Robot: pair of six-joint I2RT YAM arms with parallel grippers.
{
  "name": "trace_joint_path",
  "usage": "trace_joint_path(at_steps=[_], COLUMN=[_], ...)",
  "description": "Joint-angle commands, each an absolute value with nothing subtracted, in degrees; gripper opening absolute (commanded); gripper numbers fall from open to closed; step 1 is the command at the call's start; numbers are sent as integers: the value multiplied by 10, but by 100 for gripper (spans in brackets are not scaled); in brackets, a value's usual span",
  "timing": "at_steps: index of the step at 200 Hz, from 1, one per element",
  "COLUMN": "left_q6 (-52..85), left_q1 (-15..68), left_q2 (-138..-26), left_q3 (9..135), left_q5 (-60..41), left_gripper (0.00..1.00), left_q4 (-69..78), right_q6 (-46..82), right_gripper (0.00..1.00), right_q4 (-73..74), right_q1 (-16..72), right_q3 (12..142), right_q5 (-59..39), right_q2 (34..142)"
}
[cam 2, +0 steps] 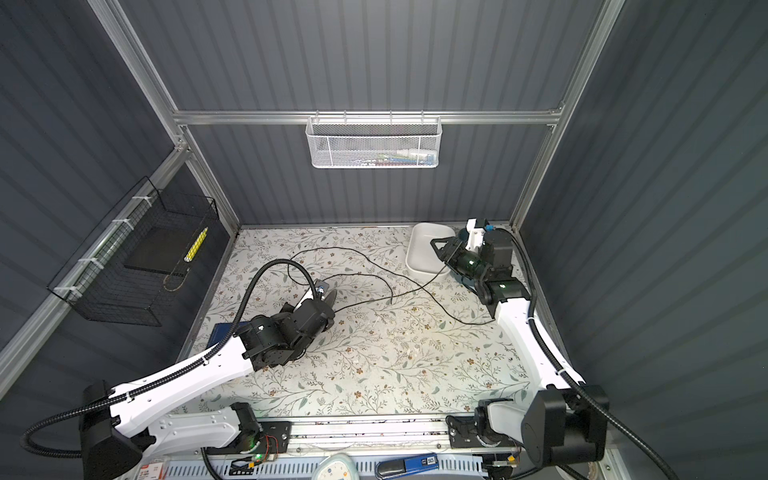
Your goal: Wrap the cables
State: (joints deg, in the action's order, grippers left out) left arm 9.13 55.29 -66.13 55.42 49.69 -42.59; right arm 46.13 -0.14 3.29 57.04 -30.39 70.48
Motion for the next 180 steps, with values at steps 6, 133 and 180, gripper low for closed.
trace_joint_path(at_steps=[6,133,180], left_q6=[80,47,36], left_q1=[549,538,513], left_q2=[-664,-700,-686], left_q3=[566,552,552], left_q5=[542,519,504], left_gripper=[0,0,0], left_q4=[-432,-410,-414], right_q6=[421,503,513], right_gripper=[52,51,52], right_q4=[-12,-12,-31], right_q1=[-9,-175,-238], right_q3=[614,819,858], right_q5=[-311,-391,-403], right_q2=[673,724,726])
